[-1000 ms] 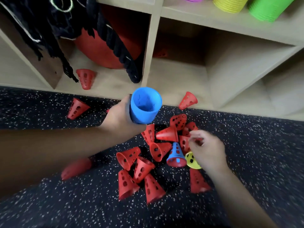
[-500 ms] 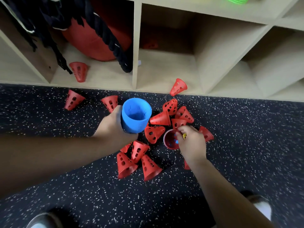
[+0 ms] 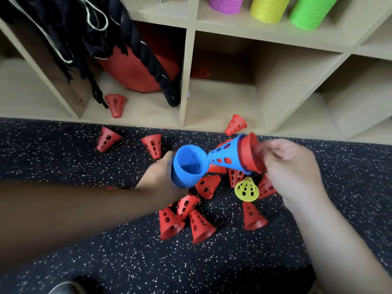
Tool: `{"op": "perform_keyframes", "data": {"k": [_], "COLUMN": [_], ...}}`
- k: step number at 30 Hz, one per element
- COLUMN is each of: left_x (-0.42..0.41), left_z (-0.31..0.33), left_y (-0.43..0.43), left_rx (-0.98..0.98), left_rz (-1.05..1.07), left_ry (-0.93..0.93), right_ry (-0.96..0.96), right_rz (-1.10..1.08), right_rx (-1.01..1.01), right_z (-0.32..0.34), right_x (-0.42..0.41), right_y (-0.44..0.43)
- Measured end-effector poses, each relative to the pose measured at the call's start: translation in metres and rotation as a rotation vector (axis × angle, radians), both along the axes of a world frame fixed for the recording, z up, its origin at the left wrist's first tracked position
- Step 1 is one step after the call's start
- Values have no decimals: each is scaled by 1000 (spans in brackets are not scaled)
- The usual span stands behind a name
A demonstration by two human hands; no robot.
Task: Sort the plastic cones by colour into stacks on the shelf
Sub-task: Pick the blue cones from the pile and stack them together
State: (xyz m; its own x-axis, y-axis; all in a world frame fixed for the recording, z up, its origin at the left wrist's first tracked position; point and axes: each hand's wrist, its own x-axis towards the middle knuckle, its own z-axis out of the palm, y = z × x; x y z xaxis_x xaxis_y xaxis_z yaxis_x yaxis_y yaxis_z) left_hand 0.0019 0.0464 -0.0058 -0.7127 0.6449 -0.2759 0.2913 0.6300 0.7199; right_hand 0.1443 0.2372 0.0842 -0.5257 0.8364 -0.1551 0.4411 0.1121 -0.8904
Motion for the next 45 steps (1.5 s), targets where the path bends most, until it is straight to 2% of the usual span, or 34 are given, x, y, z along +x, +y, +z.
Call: {"op": "perform_keyframes", "data": {"k": [2,5,8,10,13,14,16,20,24,30,32,36,41,45], "left_x": [3,5,6,5,2,1,-1,-5,-8,-5,-4,-4,-5,-4], "left_z": [0,3,8,9,8,8,5,0,-2,-2,-3,-3,12,42], "left_y": [-1,-1,-1,-2,-5,-6,-7,-8,-7,0,1,6,25,43], "left_rx": [3,52,79,98,105,103,101,81,61,70,75,99,191,312], "left_rz": [-4,-15,-32,-40,-32,-20,9,45,33,20,16,24,56,72], "left_ry": [-6,0,5,3,17,22,27,28,43,38,31,18,37,51], "right_ry": [11,-149,-223,-150,78,91,-41,-414,-516,-628,-539,-190,-144,109], "right_rz": [44,213,324,264,22,-43,-97,-7,219,409,397,341,537,391], "right_rx": [16,63,-47,-98,-266,-289,-275,-152,73,117,170,322,159,183], "right_z": [17,24,14,12,13,9,-12,-80,-128,-147,-141,-106,-61,-53], "right_x": [-9,-22,-28,-26,-13,-7,8,35,46,45,45,35,6,-6], "right_y": [-9,-20,-28,-27,-13,-6,8,14,-4,-14,-14,-23,-40,-44]}}
